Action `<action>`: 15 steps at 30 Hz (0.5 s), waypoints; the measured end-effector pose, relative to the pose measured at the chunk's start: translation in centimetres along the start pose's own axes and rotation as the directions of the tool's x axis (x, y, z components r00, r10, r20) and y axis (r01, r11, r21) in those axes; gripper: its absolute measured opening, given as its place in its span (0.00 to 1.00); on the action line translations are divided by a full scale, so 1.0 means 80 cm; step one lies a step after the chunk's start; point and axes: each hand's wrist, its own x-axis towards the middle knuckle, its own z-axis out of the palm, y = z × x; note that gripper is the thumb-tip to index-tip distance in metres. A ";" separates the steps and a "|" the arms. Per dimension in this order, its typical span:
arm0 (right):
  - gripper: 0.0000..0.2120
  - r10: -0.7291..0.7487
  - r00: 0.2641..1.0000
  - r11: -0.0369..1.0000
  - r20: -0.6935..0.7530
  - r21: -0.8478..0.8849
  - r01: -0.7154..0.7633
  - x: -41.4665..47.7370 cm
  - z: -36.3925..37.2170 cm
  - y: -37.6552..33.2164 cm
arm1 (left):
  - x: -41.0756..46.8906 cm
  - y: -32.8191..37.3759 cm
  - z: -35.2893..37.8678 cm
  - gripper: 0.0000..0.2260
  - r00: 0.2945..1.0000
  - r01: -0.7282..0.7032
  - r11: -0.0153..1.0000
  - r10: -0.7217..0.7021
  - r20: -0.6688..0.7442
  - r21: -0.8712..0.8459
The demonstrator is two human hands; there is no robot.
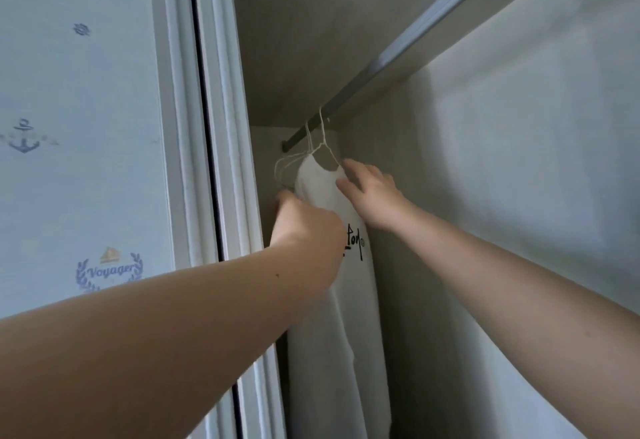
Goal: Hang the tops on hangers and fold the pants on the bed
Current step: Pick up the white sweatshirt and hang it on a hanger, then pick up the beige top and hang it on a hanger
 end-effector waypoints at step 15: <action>0.32 -0.226 0.973 0.905 0.039 -0.361 0.224 -0.250 -0.045 -0.179 | -0.303 -0.147 0.044 0.42 0.978 -0.049 0.998 0.043 -0.203 -0.024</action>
